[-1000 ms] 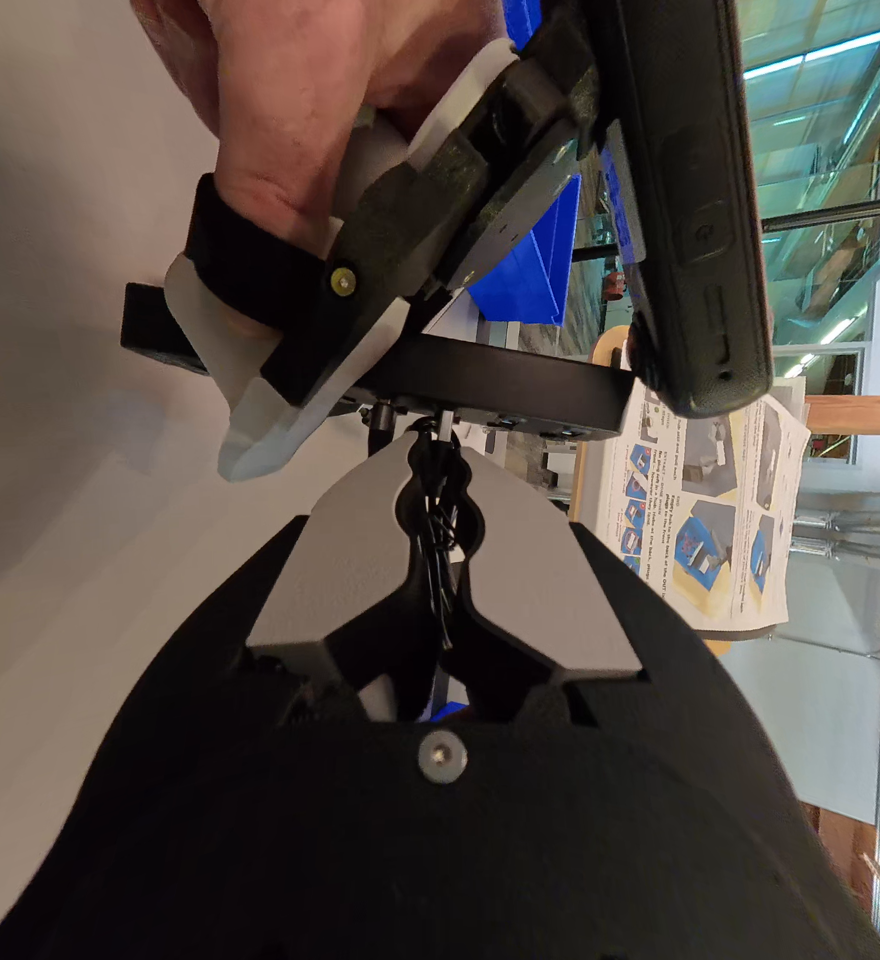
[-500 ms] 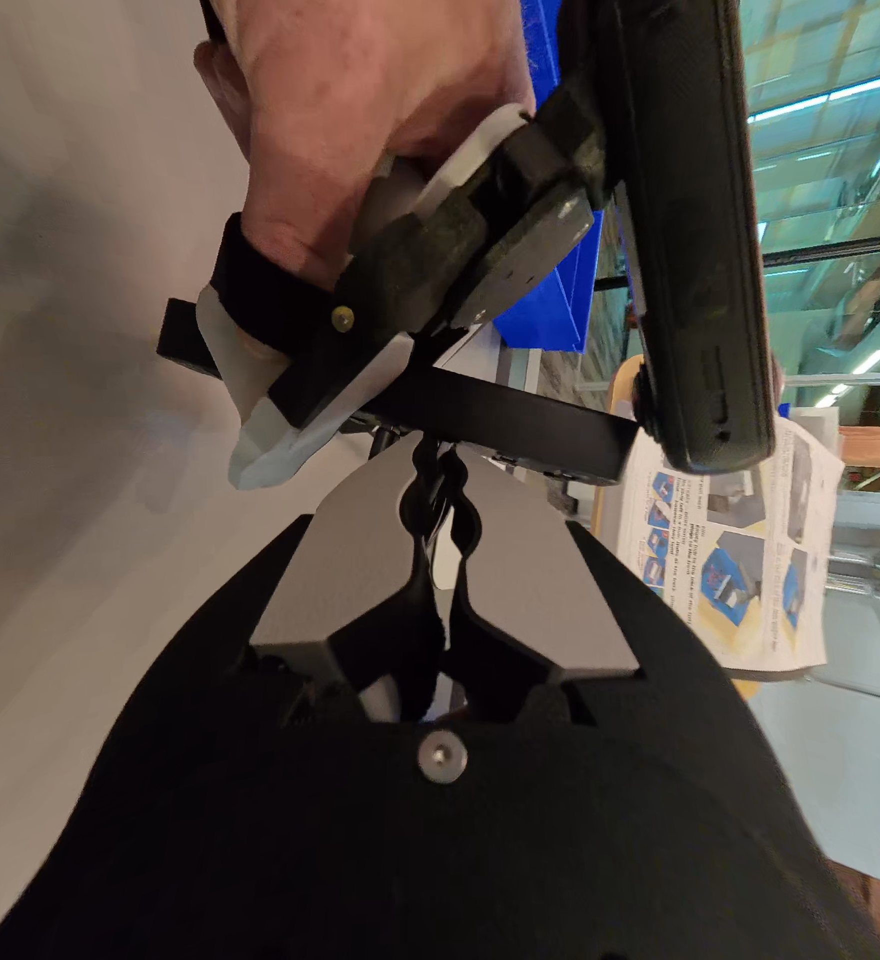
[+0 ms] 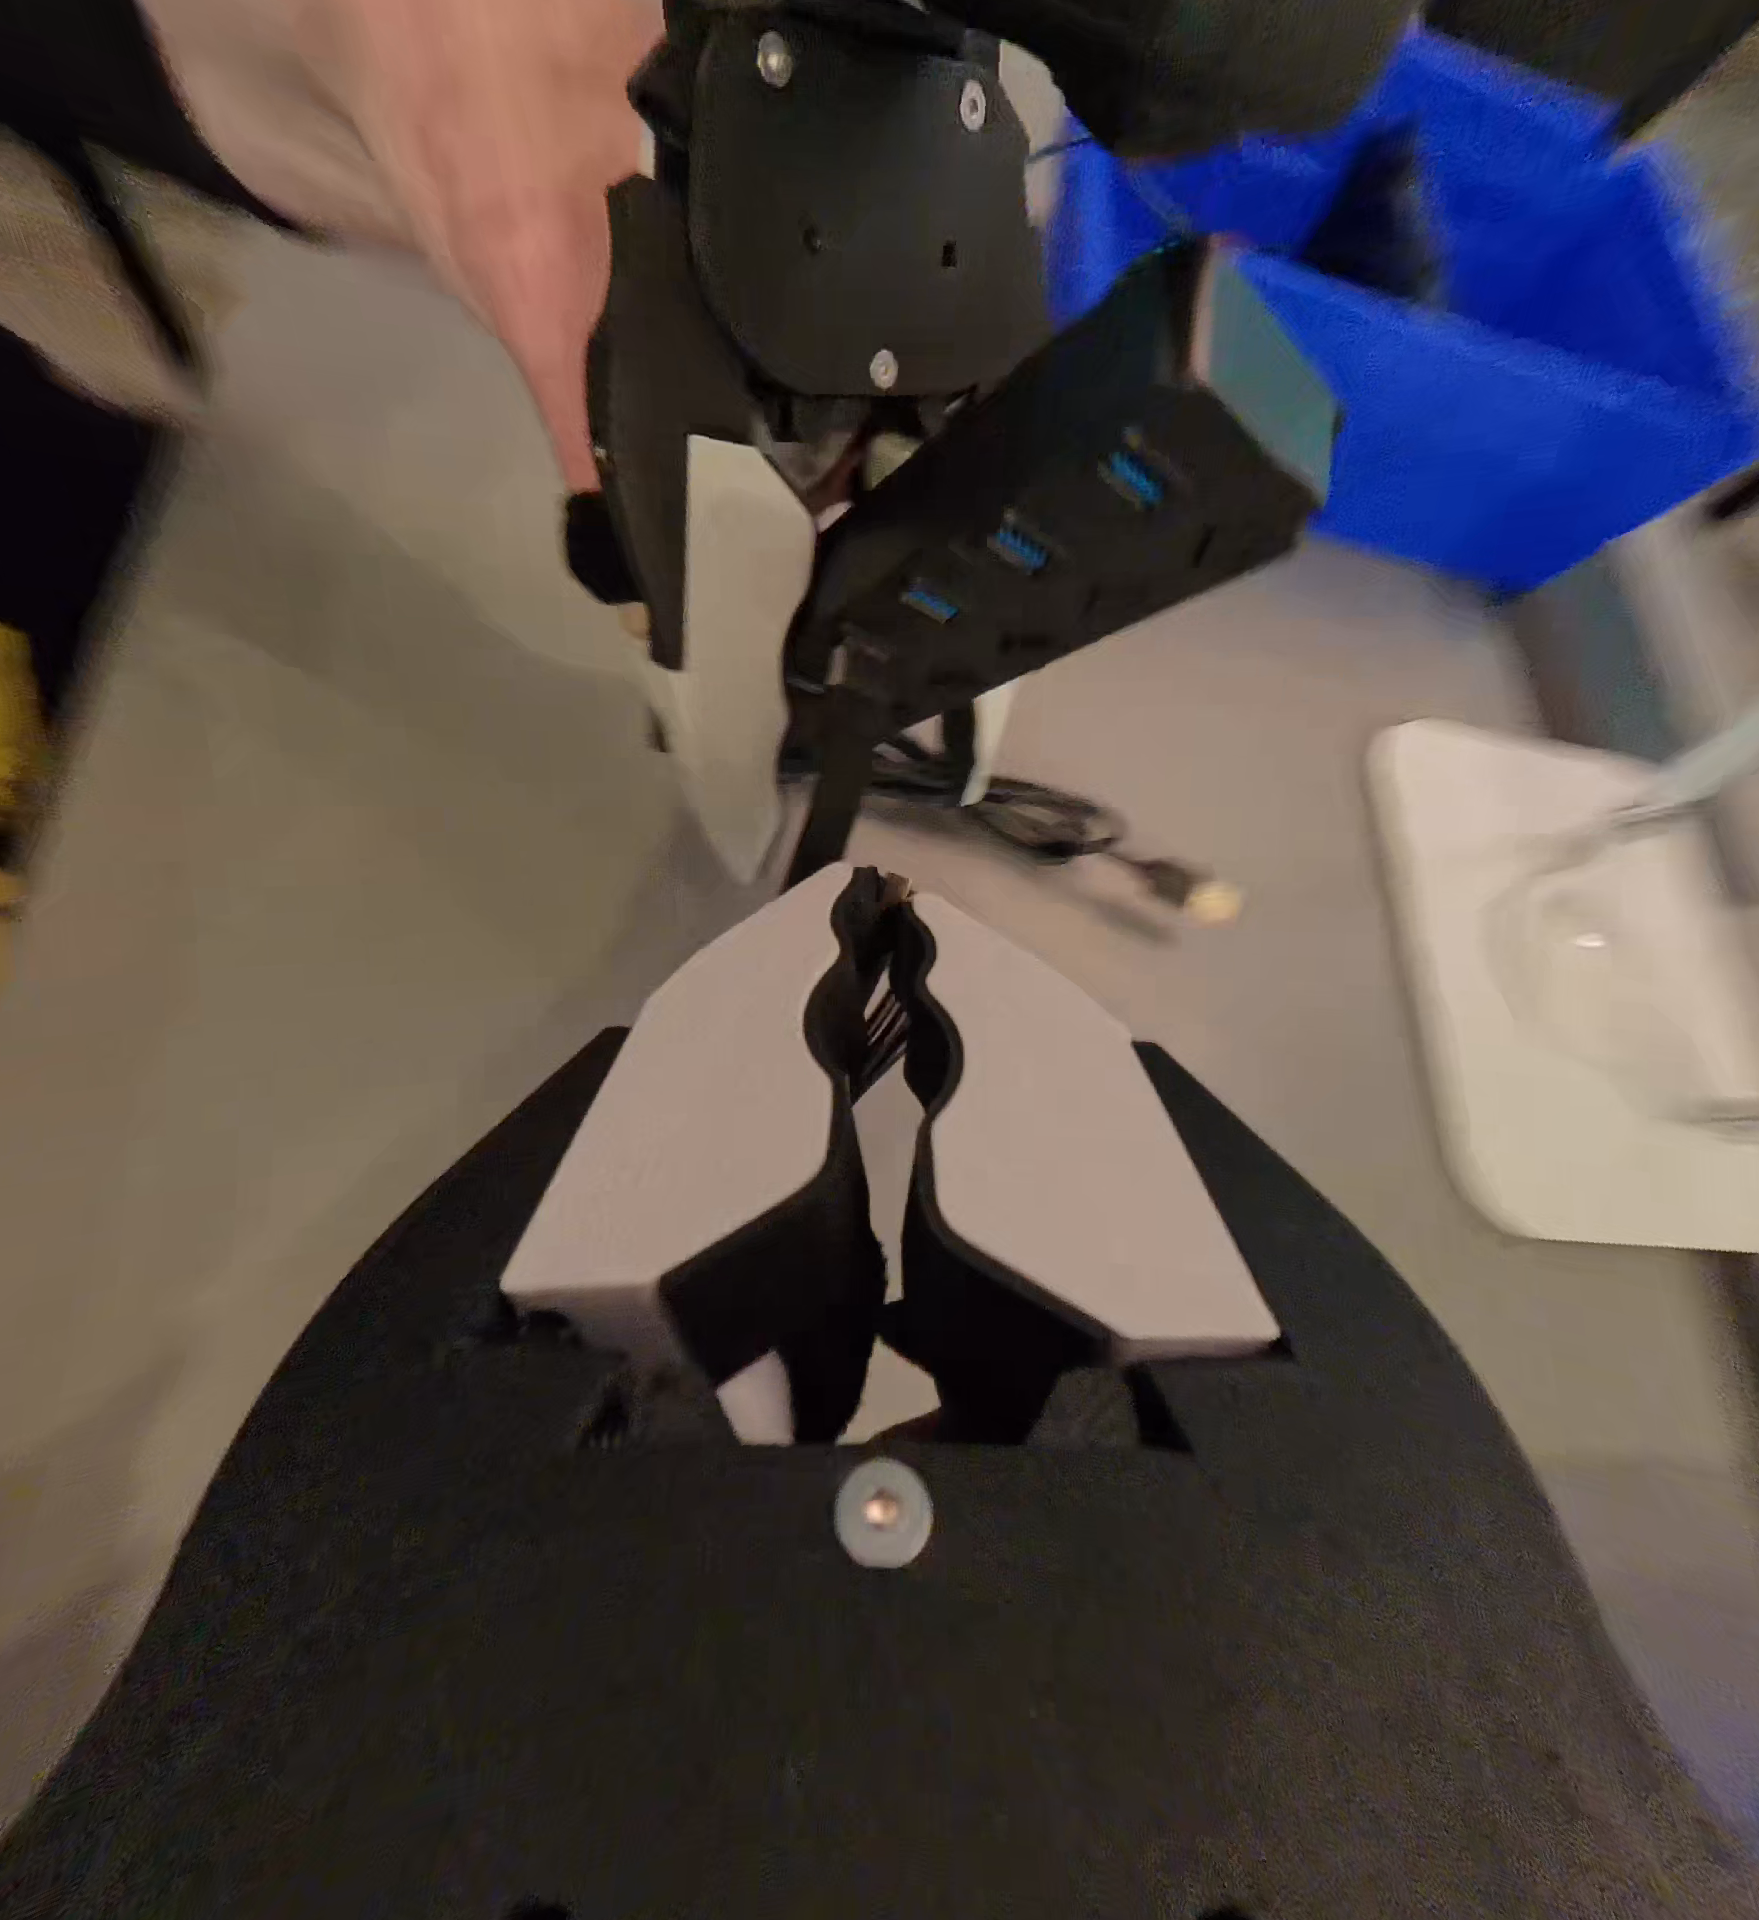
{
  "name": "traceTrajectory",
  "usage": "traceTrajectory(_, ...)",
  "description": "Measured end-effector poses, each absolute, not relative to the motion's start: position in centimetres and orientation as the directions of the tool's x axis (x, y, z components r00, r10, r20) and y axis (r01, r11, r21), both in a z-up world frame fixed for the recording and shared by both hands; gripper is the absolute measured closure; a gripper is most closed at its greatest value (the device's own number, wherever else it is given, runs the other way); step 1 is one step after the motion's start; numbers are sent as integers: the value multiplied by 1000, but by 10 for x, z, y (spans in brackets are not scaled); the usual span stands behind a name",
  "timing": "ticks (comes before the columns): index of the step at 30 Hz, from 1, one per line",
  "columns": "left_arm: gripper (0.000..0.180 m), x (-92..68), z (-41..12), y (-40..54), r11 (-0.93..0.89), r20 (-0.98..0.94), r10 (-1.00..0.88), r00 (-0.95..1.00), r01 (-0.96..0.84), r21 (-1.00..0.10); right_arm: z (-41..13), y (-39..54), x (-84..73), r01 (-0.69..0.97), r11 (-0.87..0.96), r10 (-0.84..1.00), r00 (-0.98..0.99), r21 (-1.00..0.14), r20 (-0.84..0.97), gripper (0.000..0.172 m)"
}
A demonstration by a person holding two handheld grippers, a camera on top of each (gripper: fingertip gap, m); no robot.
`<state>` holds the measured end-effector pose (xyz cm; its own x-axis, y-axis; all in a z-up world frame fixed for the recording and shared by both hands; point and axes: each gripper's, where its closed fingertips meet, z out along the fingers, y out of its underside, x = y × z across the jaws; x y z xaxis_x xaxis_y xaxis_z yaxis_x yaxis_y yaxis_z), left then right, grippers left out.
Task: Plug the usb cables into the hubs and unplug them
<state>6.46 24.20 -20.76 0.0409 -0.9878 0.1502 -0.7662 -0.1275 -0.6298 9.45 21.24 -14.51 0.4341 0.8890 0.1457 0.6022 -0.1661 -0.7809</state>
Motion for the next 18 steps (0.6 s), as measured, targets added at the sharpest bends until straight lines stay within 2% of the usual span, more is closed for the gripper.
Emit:
traceTrajectory(3,111,63,-209,240,-111,146,-989,24,-777,-620,-155,200,110,470,-381,902,377,-796,-210,170)
traceTrajectory(5,111,62,-211,240,-111,151,-988,21,-781,-614,-171,190,120,451,-516,855,319,-729,-408,170)
traceTrajectory(8,111,61,-214,238,-112,160,-987,18,-788,-606,-204,185,132,487,-626,777,321,-609,-542,170)
traceTrajectory(13,111,60,-219,237,-112,169,-986,13,-796,-595,-251,195,149,581,-660,747,436,-476,-502,167)
traceTrajectory(18,111,59,-219,239,-125,184,-983,17,-793,-597,-240,220,165,575,-610,779,561,-545,-281,142)
